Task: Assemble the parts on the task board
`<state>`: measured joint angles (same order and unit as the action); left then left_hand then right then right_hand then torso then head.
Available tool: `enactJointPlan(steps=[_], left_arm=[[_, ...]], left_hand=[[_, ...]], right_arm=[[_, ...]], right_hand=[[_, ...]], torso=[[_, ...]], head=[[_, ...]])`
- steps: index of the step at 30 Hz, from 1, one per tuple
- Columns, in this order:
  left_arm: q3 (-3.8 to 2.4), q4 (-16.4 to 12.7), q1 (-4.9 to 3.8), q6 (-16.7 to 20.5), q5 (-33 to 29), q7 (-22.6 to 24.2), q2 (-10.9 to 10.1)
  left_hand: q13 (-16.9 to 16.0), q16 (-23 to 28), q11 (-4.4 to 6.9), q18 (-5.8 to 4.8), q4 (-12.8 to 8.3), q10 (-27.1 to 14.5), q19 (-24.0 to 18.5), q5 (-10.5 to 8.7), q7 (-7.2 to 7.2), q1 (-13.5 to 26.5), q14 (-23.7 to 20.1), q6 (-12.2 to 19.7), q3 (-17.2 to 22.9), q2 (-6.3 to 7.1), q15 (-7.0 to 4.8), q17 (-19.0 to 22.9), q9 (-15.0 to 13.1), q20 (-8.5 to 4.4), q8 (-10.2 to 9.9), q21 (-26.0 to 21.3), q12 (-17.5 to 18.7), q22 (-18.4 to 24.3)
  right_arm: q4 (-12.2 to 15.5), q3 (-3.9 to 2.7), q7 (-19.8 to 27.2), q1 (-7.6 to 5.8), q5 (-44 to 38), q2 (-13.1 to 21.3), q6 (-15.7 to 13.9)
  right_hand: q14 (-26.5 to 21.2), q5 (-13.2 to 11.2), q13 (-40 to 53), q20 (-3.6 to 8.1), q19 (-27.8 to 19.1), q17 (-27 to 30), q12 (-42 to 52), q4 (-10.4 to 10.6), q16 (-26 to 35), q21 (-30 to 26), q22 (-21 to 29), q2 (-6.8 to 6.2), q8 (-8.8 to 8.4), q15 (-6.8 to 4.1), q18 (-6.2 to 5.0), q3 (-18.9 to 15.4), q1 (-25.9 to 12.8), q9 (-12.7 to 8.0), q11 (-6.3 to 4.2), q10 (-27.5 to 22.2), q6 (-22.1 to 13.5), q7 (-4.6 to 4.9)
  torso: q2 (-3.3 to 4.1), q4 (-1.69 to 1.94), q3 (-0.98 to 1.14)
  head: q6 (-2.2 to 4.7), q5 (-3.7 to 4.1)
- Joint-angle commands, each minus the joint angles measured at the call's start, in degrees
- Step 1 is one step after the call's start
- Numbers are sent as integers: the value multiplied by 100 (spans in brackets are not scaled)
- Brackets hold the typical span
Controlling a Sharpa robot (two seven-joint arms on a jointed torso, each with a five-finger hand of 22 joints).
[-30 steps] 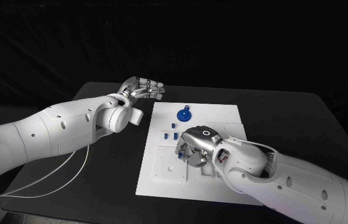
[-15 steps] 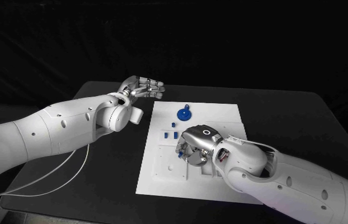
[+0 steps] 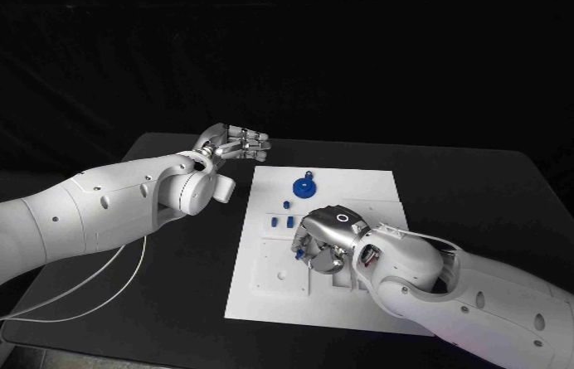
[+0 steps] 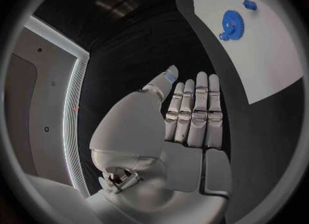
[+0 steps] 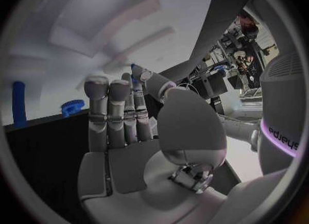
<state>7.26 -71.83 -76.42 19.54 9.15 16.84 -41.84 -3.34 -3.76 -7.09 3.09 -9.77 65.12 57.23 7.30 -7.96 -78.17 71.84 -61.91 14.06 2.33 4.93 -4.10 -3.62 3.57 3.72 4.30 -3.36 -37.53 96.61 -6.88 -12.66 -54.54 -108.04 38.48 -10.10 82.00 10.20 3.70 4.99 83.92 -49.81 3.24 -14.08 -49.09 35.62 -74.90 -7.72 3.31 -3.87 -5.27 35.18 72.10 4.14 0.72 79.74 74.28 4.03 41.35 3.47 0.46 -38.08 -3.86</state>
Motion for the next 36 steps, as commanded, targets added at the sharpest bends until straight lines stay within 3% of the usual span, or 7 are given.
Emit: enactJointPlan(steps=[1, 14, 36], left_arm=[[-5, -2, -6, -29, -37, 41, 5], [-5, 12, -6, -48, -37, 22, 2], [-5, 12, -6, -65, -37, 11, 13]], left_hand=[[6, 15, 9, 20, -17, -45, -2, 11, 26, -4, -40, -20, -1, -57, 4, 0, 1, 28, -7, -10, -5, 20], [6, 15, 9, 20, -17, -45, -2, 11, 26, -4, -40, -20, -1, -57, 4, 0, 1, 28, -7, -10, -5, 20], [6, 17, 6, 21, -15, -53, -1, 7, 27, -9, -47, -20, -7, -56, 7, 0, 1, 31, -6, -11, -6, 41]], right_arm=[[15, 4, -26, 10, -78, 7, 38], [44, 4, -43, 12, -85, 38, 54], [15, 22, -162, 12, -244, -54, 369]], right_hand=[[12, -10, 5, 31, 295, -9, 31, -15, 29, 10, -347, 75, 37, -15, -87, 23, -3, 10, -2, 33, 44, -8], [14, -13, 5, 33, 295, -10, 31, -19, 34, 12, -345, 75, 36, -17, -87, 26, -6, 10, -3, 36, 47, -9], [12, -16, 5, 30, 291, -15, 30, -26, 40, 1, -342, 80, 36, -15, -84, 20, -8, 10, -2, 33, 46, -8]], torso=[[-1, -1, -2], [1, 3, -4], [-1, 2, -14]], head=[[-8, 1], [-12, 2], [-42, 2]])
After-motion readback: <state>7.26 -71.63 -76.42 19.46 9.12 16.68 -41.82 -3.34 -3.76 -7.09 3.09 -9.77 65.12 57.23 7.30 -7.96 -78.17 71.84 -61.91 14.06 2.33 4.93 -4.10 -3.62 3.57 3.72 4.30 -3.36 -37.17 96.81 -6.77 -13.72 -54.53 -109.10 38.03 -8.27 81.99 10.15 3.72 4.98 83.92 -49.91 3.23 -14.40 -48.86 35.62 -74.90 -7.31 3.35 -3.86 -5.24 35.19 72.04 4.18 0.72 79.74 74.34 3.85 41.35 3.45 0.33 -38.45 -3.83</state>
